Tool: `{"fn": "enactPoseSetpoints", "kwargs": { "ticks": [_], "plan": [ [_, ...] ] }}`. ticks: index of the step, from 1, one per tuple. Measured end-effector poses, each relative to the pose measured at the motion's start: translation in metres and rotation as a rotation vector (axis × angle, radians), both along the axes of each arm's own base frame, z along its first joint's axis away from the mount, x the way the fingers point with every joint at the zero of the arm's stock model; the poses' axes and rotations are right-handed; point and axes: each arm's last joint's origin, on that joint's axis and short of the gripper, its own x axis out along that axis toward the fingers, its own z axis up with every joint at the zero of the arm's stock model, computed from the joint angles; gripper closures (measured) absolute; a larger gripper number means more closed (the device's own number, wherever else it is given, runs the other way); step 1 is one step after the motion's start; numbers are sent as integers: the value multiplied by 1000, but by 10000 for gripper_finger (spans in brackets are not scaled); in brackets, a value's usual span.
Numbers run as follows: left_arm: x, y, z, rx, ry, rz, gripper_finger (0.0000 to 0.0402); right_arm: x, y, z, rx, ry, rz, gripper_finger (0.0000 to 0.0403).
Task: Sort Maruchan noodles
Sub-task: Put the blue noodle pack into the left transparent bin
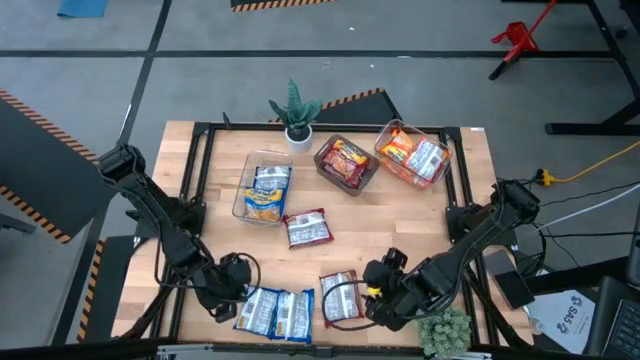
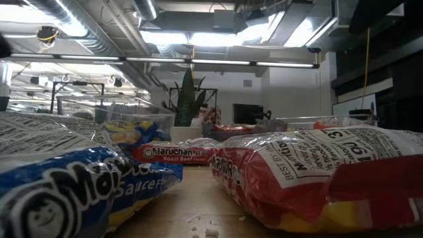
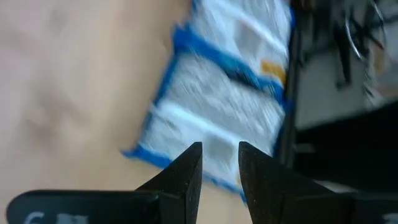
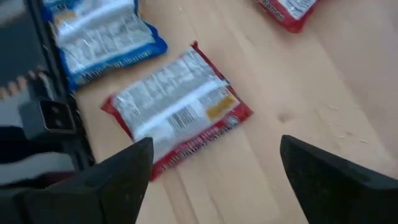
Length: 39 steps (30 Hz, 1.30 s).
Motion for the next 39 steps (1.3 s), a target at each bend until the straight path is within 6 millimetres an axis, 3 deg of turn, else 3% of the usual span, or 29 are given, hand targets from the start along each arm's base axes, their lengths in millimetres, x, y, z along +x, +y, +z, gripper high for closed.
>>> {"fn": "enactPoseSetpoints", "kwargs": {
  "ticks": [7,11,14,21,28,34,39],
  "plan": [
    [3,4,1,64,-90,126,303,2,1,-11,23,-47,-45,68],
    [3,7,-3,-1,-39,204,303,5,2,-12,27,-94,-59,68],
    [2,11,-12,-55,69,137,298,6,3,-12,38,-115,-62,68],
    [4,8,-19,-152,30,102,242,7,3,-11,34,-150,-101,68],
    [-2,15,-31,-154,79,182,183,7,2,-11,33,-152,-103,68],
    [-12,21,-47,-163,130,315,172,8,2,-11,32,-153,-104,68],
    [-15,19,-49,-196,114,389,172,8,2,-11,33,-154,-108,68]
  ]
}}
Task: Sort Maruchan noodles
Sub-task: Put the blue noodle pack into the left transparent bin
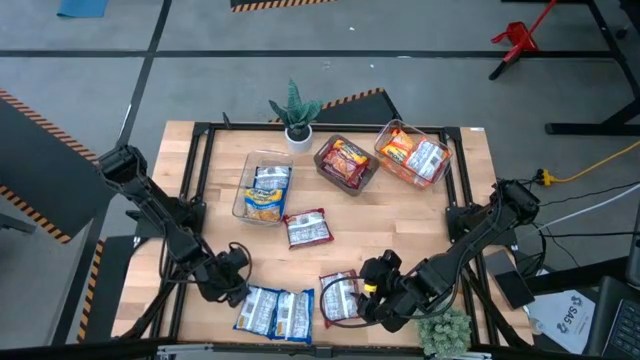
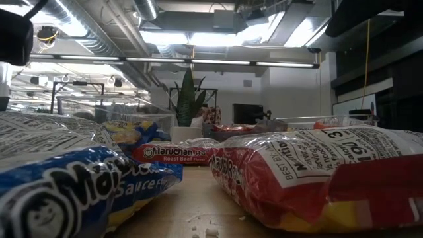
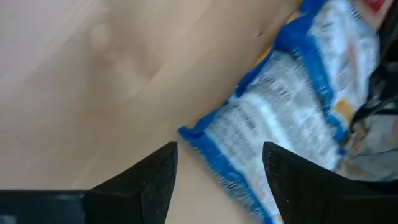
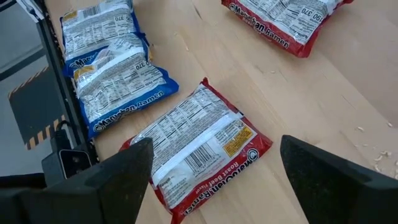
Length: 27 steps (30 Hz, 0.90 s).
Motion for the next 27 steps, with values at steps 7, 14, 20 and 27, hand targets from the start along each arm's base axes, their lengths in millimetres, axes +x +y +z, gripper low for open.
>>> {"fn": "enactPoseSetpoints", "kwargs": {
  "ticks": [7,14,20,27],
  "plan": [
    [2,-3,-6,-8,-11,69,172,0,0,0,0,0,0,68],
    [6,-16,-21,-59,8,77,172,0,0,0,1,1,1,68],
    [10,-28,-31,-126,-5,109,172,0,0,0,-5,1,6,68],
    [12,-30,-34,-149,7,101,205,0,-1,0,-29,-10,0,68]
  ]
}}
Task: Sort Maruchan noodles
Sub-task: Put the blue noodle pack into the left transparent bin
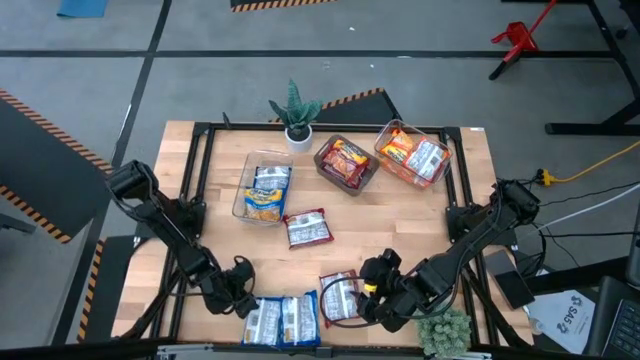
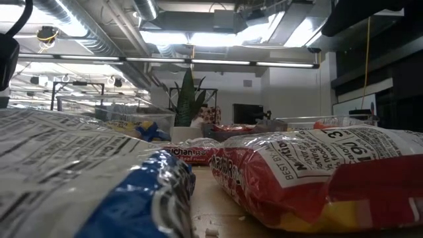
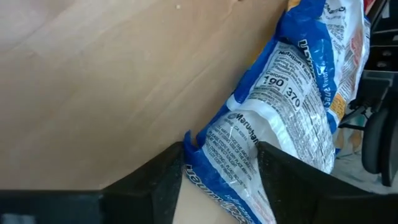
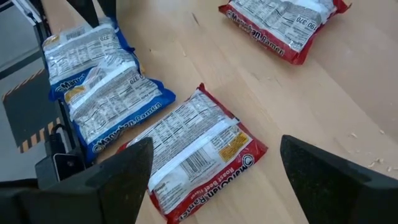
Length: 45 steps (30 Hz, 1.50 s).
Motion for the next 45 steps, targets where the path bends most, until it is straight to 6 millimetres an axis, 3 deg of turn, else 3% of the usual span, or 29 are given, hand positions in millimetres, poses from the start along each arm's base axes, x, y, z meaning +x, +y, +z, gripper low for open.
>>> {"fn": "enactPoseSetpoints", "kwargs": {
  "ticks": [17,24,33,39,45],
  "plan": [
    [7,4,2,-24,-21,24,396,0,-2,1,-43,-33,-27,68],
    [11,9,10,-37,-48,40,400,1,-2,1,-62,-46,-39,68],
    [20,27,41,-11,-205,75,401,10,-11,3,-80,-86,-70,68],
    [25,41,58,42,-304,88,401,32,-24,9,-131,-140,18,68],
    [30,51,64,92,-341,76,401,66,-55,18,-160,-204,172,68]
  ]
}}
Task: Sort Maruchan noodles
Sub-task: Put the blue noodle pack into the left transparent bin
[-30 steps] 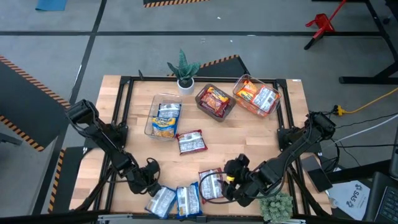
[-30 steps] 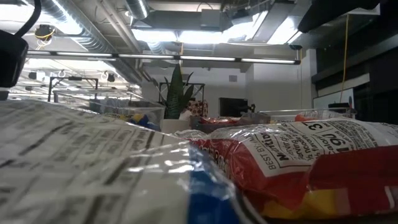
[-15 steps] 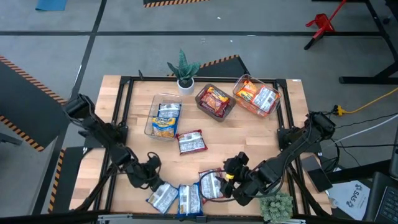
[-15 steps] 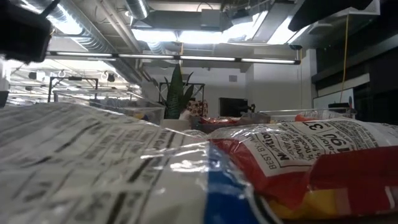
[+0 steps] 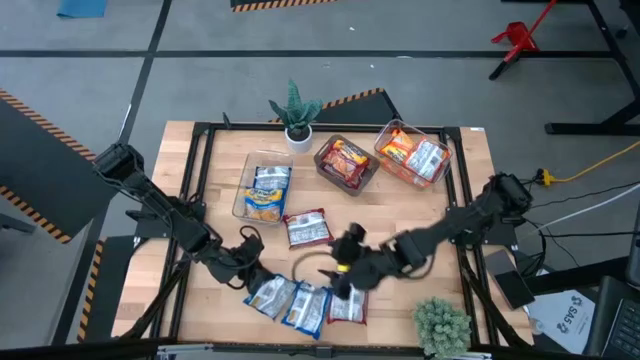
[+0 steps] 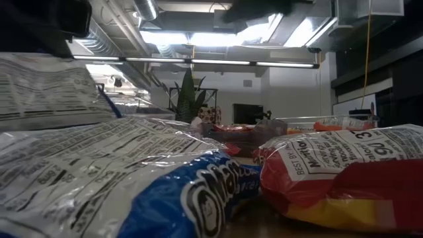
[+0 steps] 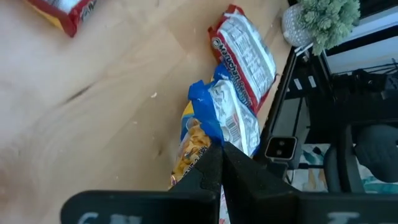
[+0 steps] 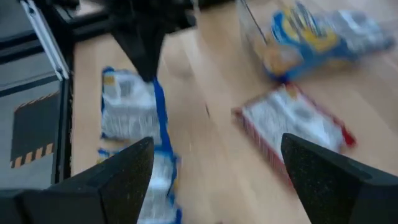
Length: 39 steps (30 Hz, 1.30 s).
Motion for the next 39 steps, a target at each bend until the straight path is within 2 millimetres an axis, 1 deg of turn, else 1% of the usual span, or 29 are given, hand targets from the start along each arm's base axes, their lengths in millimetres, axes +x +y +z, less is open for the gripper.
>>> {"fn": "enactPoseSetpoints", "kwargs": {
  "ticks": [3,6,12,16,21,24,29,34,37,39],
  "plan": [
    [1,2,0,15,-3,-3,401,18,-16,1,12,-36,84,68],
    [2,2,0,24,-6,-9,401,35,-25,-5,33,-74,170,68],
    [2,2,1,40,-16,-9,401,55,-20,-45,49,-15,298,68],
    [3,3,1,55,-26,16,401,71,-18,-69,103,-47,354,68],
    [3,4,1,58,-33,27,401,87,-23,-92,145,-89,374,68],
    [4,4,1,58,-34,30,401,94,-30,-103,168,-94,383,68],
    [7,9,2,69,-45,46,402,103,-36,-119,239,-124,453,68],
    [11,13,3,82,-57,57,401,106,-40,-134,331,-76,454,69],
    [12,14,3,86,-59,56,401,106,-41,-135,321,-75,445,89],
    [12,15,3,88,-59,57,401,107,-41,-134,316,-92,444,117]
  ]
}}
